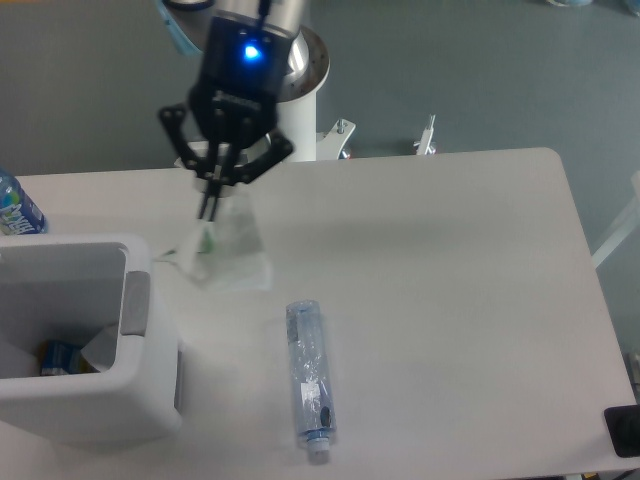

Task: Place the trash in the trash can
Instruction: 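Lift the tissue and carry it toward the white bin, then open the gripper over the bin to drop the tissue, then move the gripper over the clear plastic bottle and lower it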

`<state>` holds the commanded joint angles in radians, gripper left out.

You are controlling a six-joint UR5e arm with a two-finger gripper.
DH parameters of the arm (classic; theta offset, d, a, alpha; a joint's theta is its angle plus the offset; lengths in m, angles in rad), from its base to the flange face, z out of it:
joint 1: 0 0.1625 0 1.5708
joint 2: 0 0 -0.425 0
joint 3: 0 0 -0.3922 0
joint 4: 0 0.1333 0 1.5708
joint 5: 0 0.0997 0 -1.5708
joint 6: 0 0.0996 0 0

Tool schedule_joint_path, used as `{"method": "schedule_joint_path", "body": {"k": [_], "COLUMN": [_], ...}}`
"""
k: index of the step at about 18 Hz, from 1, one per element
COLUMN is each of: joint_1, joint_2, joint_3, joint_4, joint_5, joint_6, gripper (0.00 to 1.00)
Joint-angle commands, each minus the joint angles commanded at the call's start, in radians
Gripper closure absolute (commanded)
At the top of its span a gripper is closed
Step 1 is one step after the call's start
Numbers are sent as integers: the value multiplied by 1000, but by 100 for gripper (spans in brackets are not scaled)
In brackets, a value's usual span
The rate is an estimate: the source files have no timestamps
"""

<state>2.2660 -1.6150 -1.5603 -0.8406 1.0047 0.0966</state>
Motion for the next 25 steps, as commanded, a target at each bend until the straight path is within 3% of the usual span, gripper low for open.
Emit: {"method": "schedule_joint_path", "body": {"k": [3, 7, 8, 9, 10, 11, 19, 22, 25], "joint_1": [-87, -148, -148, -149, -149, -151, -137, -60, -45], "joint_2": [-97, -131, -132, -135, -138, -137, -125, -134, -175], "joint_3": [60, 60, 55, 54, 55, 57, 57, 86, 100], "joint_4": [0, 0, 2, 2, 2, 2, -6, -6, 0], "joint_5": [23, 84, 84, 83, 80, 81, 127, 263, 411], "joint_6": [-5, 3, 6, 8, 9, 9, -8, -105, -92], "gripper": [100, 100, 87, 69, 31, 0, 0, 0, 0]}}
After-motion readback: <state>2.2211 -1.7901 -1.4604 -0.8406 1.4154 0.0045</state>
